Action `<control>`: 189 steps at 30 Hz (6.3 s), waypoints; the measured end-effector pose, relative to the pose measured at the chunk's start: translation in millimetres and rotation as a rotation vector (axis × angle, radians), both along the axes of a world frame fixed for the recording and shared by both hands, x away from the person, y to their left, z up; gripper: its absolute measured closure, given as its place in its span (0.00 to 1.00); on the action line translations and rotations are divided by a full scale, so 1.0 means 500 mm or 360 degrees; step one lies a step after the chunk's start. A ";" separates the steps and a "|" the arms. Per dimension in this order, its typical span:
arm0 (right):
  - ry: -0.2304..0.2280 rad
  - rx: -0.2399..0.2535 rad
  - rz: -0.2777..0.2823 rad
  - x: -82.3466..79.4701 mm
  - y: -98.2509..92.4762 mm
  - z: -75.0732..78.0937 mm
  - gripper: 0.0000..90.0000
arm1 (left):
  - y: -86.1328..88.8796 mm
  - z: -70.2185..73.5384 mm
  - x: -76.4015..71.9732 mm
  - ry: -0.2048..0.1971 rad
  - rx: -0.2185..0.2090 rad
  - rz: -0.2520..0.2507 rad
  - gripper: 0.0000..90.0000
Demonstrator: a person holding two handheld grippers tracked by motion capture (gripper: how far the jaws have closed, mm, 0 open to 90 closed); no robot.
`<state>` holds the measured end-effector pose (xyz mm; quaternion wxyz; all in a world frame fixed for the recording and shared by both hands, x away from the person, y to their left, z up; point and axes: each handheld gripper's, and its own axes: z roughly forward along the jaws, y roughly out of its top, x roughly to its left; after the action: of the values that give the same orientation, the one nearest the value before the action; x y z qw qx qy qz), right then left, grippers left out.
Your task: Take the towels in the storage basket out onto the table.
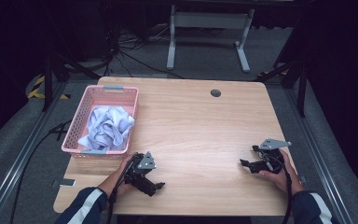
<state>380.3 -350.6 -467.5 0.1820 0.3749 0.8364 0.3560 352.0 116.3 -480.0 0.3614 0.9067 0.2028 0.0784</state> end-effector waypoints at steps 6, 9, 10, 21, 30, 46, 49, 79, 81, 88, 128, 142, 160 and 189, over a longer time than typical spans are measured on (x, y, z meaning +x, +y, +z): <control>0.0004 0.0002 -0.0007 -0.001 0.000 0.000 0.17 | 0.002 0.001 -0.003 -0.0003 0.0007 -0.0005 0.00; 0.0002 0.0002 -0.0008 -0.001 0.001 0.000 0.17 | 0.004 -0.001 -0.002 0.0005 -0.0005 -0.0028 0.00; 0.0003 0.0002 -0.0007 -0.001 0.001 0.000 0.17 | 0.004 0.000 -0.002 0.0004 -0.0002 -0.0032 0.00; 0.0000 0.0001 -0.0004 0.000 0.000 0.000 0.17 | 0.004 0.024 -0.008 -0.0027 0.0126 -0.0004 0.19; 0.0004 -0.0002 0.0001 -0.001 0.000 0.000 0.17 | 0.002 0.077 -0.025 -0.0130 0.0099 -0.0088 0.21; 0.0005 0.0000 -0.0001 -0.002 0.000 0.000 0.17 | 0.102 0.178 -0.032 -0.0393 -0.0063 0.0136 0.19; 0.0005 0.0000 -0.0001 -0.002 0.000 0.000 0.17 | 0.116 0.185 -0.031 -0.0419 -0.0072 0.0181 0.19; 0.0004 0.0000 -0.0001 -0.002 0.000 0.000 0.17 | 0.244 0.231 0.032 -0.0543 -0.0112 0.0587 0.18; 0.0005 0.0000 -0.0001 -0.002 0.000 0.000 0.17 | 0.251 0.228 0.050 -0.0532 -0.0093 0.0636 0.18; 0.0005 0.0001 -0.0002 -0.002 0.001 0.000 0.17 | 0.273 0.217 0.100 -0.0433 -0.0120 0.0735 0.18; 0.0004 0.0001 0.0012 -0.003 0.001 0.000 0.17 | 0.244 0.151 0.207 0.0053 0.0418 0.0695 0.76; 0.0004 0.0001 0.0013 -0.003 0.001 0.000 0.17 | 0.249 0.183 0.188 -0.0138 0.0355 0.0758 0.82; 0.0004 0.0001 0.0014 -0.003 0.001 0.000 0.17 | 0.278 0.281 0.130 -0.0553 -0.0131 0.0940 0.83; 0.0003 0.0001 0.0010 -0.004 0.001 0.000 0.17 | 0.207 0.569 0.087 -0.0882 -0.0577 0.0738 0.85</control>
<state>378.4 -350.0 -467.6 0.1801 0.3727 0.8376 0.3564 395.7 219.6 -195.5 0.5293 0.7030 0.3073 0.3622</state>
